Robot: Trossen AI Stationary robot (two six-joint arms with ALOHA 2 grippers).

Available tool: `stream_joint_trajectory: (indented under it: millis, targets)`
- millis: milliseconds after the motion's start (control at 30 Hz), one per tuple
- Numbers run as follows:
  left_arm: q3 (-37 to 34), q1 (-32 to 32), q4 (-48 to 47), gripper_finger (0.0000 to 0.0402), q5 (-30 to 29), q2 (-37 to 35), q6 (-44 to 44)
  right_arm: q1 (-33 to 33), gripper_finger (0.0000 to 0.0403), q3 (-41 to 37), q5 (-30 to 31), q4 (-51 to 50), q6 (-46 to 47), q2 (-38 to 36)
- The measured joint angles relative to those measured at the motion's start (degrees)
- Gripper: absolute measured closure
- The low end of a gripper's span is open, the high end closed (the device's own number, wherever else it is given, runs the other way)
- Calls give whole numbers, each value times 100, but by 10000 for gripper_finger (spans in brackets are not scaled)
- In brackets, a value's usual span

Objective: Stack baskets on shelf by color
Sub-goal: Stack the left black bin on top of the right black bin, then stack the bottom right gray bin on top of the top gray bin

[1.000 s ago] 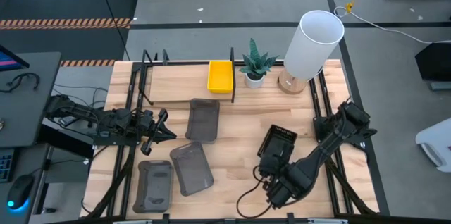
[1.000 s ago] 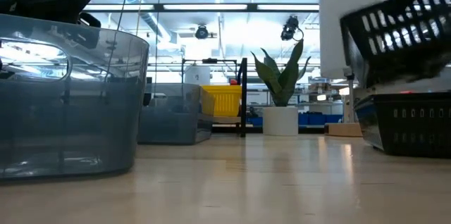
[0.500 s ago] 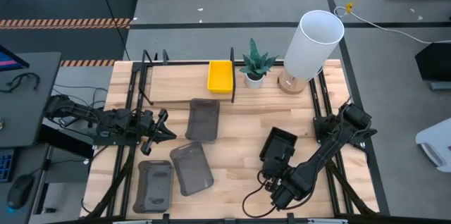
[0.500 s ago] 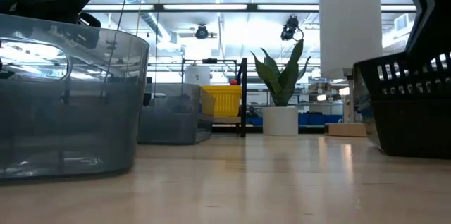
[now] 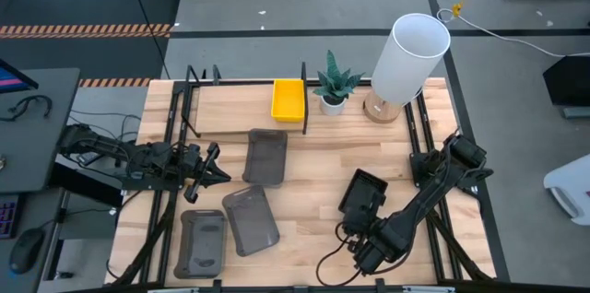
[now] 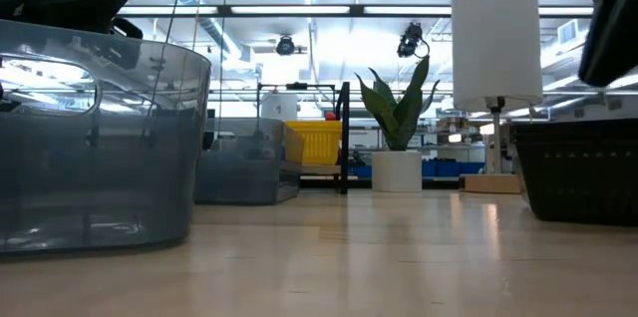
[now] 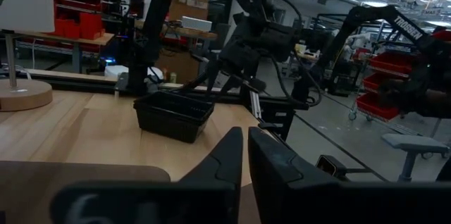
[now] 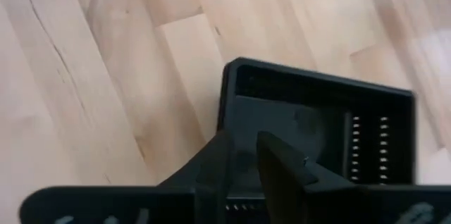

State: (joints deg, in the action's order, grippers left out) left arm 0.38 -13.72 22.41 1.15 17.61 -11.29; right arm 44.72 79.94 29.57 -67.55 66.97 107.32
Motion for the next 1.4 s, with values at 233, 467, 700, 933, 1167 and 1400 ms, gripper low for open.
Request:
stream_joint_trajectory:
  millis: [233,467,700,933,1167,1400]
  targets:
    - [0,1,-2,375,0,0,0,90,304,204,1073,-219,34,-96]
    - [0,1,-8,366,0,0,0,58,303,-63,1655,253,-418,-142]
    - [0,-1,-6,373,0,0,0,-75,314,-1012,1642,1900,-1321,-907]
    - [0,0,450,368,-119,-2,-1219,-112,318,-2135,1995,3403,-2075,-1903]
    - [0,-5,539,368,172,0,-3069,-108,318,-2782,2797,4324,-2436,-2442]
    - [1071,-274,-1471,394,-107,551,-3209,-96,318,-2950,2969,4912,-3093,-2354]
